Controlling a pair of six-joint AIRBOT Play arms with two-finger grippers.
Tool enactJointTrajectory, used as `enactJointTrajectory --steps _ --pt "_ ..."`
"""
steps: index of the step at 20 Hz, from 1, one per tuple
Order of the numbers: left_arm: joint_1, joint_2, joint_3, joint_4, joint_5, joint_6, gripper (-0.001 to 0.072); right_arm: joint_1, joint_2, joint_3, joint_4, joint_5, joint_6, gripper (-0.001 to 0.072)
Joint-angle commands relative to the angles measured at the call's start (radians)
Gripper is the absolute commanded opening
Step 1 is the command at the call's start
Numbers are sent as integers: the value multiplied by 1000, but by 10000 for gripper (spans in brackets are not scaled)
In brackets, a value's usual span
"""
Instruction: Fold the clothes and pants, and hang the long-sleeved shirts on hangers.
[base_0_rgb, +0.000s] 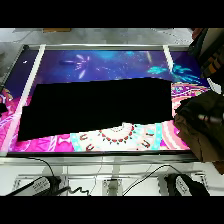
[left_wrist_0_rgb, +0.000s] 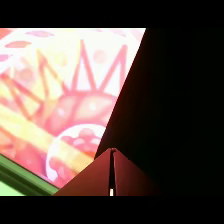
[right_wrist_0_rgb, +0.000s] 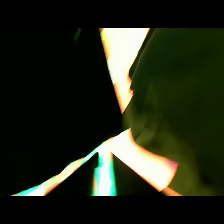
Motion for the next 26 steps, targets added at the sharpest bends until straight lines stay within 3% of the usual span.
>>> enactJointTrajectory --steps 1,2,3,11,12,13,14,16,20,21,22,24,25,26 --pt "19 90 -125 -117 101 3 399 -5 155 -267 267 -110 67 590" --pt "19 85 -139 -142 94 3 659 -5 146 -303 300 -129 83 589" --pt "20 79 -154 -165 87 3 700 -5 127 -331 330 -146 92 589" --pt "21 74 -254 -367 54 -53 693 26 -254 -359 607 -388 85 588" --pt "21 74 -254 -381 34 -69 681 43 -302 -359 644 -431 59 587" --pt "23 74 -254 -379 4 -80 609 64 -340 -353 696 -472 -8 586" --pt "34 74 -254 -380 -25 -80 584 84 -366 -340 741 -496 -83 585" --pt "76 74 -254 -380 -79 -80 584 119 -404 -301 809 -542 -197 585" --pt "193 74 -254 -380 -163 -72 586 134 -466 -218 814 -582 -206 527" --pt "218 74 -255 -380 -174 -64 585 134 -480 -200 814 -583 -207 397" --pt "241 74 -257 -379 -183 -60 585 134 -491 -183 813 -595 -207 360" --pt "273 74 -263 -379 -205 -40 586 134 -499 -155 804 -602 -208 200" --pt "282 74 -272 -378 -210 -34 586 134 -499 -143 803 -600 -208 9" --pt "286 74 -284 -372 -209 -34 586 134 -499 -133 802 -595 -209 17"
